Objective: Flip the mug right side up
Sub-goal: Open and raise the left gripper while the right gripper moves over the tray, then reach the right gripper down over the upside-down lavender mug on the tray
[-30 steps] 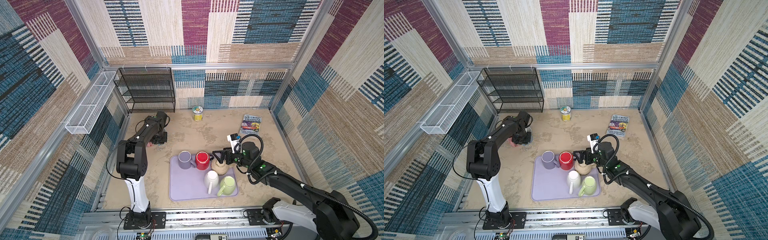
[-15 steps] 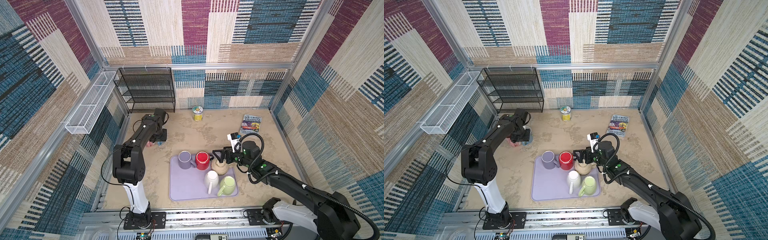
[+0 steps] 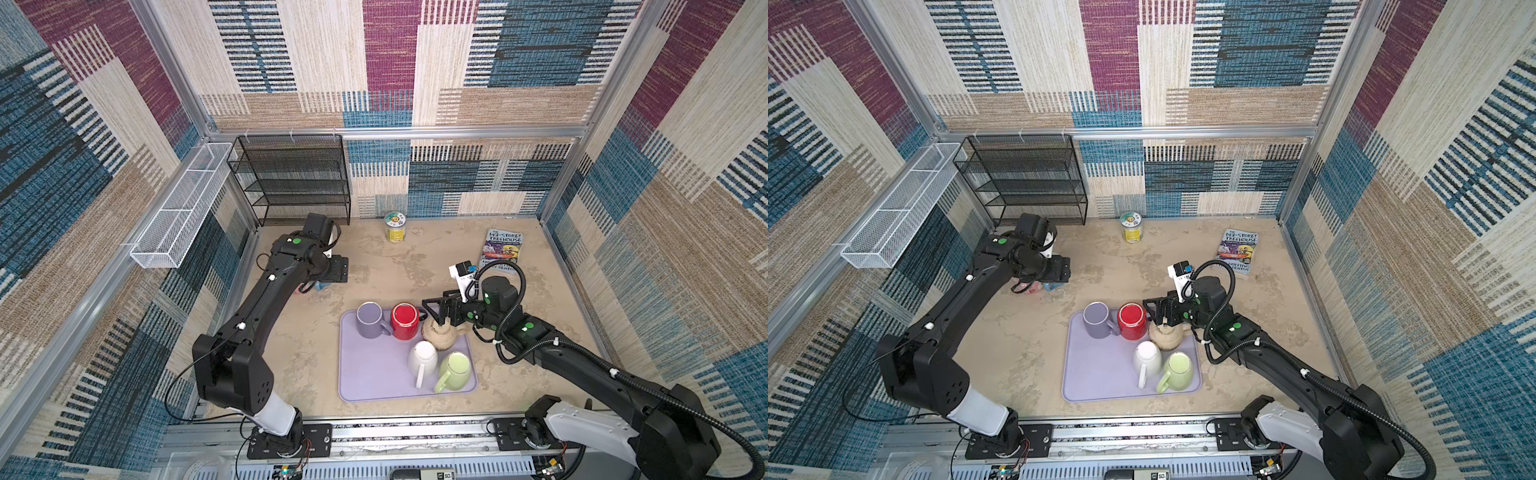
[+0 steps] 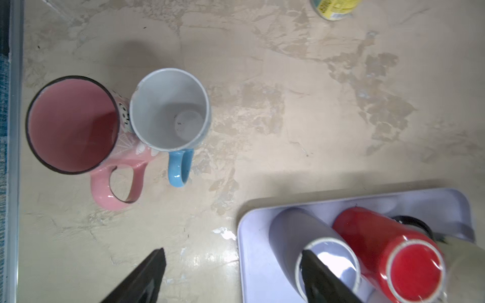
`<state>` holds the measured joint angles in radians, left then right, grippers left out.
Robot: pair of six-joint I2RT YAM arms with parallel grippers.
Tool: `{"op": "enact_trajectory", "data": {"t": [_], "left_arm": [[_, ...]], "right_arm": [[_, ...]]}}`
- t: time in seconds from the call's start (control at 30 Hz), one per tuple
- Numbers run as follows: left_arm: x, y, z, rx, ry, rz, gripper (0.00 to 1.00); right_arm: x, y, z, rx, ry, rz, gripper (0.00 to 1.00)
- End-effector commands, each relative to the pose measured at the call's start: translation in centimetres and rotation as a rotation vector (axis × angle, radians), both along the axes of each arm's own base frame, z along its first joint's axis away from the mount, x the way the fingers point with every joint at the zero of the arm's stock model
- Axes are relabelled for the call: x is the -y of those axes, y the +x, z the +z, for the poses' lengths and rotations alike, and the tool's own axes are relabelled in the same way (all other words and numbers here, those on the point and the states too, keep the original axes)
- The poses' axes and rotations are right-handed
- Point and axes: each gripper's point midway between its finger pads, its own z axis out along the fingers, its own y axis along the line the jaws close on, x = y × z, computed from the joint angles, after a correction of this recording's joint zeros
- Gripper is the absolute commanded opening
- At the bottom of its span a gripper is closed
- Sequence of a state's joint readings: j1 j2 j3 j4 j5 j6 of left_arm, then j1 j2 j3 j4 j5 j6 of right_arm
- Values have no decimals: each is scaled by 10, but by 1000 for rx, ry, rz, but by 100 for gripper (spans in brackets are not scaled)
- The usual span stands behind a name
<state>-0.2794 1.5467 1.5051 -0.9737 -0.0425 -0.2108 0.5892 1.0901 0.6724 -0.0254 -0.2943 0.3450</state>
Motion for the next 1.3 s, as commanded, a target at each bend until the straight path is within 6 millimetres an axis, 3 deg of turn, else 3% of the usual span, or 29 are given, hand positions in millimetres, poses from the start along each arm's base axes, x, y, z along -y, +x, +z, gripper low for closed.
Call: {"op": "enact_trajectory", "data": {"t": [0.0, 0.27, 0.5, 0.63, 0.97, 1.27], "left_arm": [[11, -17, 9, 16, -32, -51, 88], [39, -65, 31, 101, -144, -144, 89], [32, -101, 59, 263, -256, -150, 89], [32, -118, 58, 325, -324, -156, 88], [19, -136, 55, 469, -367, -134, 86], [13, -143, 57, 570, -388, -131, 86]], "right_arm": [[-5, -8, 5, 14, -37, 22, 94], [-38, -26, 3, -15, -159, 92, 90], [-68, -34, -10, -52, -284, 165, 88], [-87, -36, -20, -55, -355, 215, 86], [-113, -23, -59, -107, -519, 242, 73], [-130, -14, -80, -121, -600, 258, 66]]}}
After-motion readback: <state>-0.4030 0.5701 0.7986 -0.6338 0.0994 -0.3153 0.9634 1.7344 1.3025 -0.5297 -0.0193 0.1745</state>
